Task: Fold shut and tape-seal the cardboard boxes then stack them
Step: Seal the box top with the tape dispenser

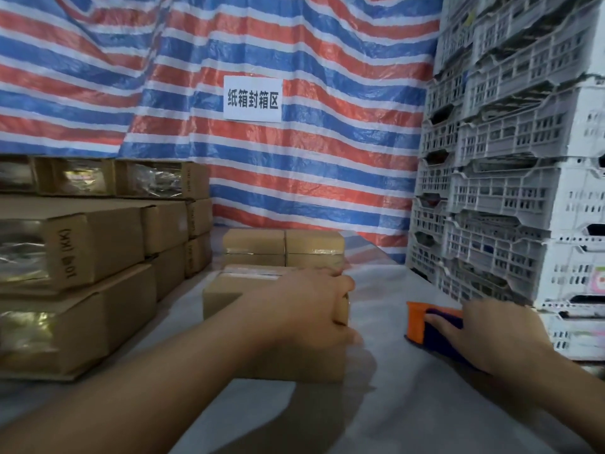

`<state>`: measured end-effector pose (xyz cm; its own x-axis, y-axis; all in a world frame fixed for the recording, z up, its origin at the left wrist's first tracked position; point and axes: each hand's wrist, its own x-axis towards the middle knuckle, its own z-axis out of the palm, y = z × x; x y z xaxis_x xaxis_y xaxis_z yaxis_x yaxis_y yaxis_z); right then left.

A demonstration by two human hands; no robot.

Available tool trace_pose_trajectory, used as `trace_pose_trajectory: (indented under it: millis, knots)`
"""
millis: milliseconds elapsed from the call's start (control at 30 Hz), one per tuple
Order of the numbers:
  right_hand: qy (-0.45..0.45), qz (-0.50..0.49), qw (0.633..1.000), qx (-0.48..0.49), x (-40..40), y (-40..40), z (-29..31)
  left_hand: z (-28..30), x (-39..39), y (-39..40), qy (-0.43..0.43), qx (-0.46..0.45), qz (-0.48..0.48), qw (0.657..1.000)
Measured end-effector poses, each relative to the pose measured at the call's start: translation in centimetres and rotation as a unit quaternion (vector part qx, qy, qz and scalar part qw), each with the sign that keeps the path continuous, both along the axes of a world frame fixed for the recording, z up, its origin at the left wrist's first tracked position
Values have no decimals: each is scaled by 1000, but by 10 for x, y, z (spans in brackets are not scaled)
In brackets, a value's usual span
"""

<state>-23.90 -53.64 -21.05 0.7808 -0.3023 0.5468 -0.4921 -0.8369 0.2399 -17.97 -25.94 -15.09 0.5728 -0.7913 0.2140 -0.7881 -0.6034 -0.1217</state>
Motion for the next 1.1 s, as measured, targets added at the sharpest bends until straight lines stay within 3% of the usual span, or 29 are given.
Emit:
trace_pose_trajectory:
  millis: [233, 333, 400, 467, 533, 600, 667, 700, 767, 867, 933, 1033, 1100]
  knots:
    - [5, -14, 993, 121, -7, 20, 15, -2, 2, -2, 66, -27, 26, 997]
    - [-103, 119, 969, 192, -10, 48, 38, -2, 4, -2, 100, -56, 38, 993]
    - [-138, 260, 873, 388, -16, 83, 57, 0, 6, -2, 120, -70, 50, 989]
    - [-133, 307, 750, 571, 1, 118, 73, 3, 7, -1, 147, -73, 62, 984]
    - [-95, 367, 646, 663, 22, 128, 61, 6, 8, -1, 169, -79, 70, 980]
    - [-85, 357, 591, 718, 35, 144, 54, 9, 9, -2, 167, -77, 59, 981]
    - [-87, 317, 583, 743, 50, 162, 53, 11, 9, -3, 143, -86, 45, 985]
    - [-94, 295, 567, 763, 53, 168, 51, 13, 10, -3, 152, -99, 47, 982]
    - [-133, 271, 571, 764, 54, 170, 42, 15, 13, 1, 203, -116, 40, 972]
    - [-113, 258, 658, 699, 51, 167, 25, 19, 17, 7, 236, -148, 20, 960]
    - [-114, 255, 676, 682, 47, 164, 14, 20, 16, 10, 254, -196, -1, 947]
    - [-135, 264, 664, 686, 40, 160, 7, 17, 15, 17, 283, -335, -19, 899]
    - [-136, 260, 654, 698, 35, 159, 8, 14, 14, 32, 257, -454, -19, 853]
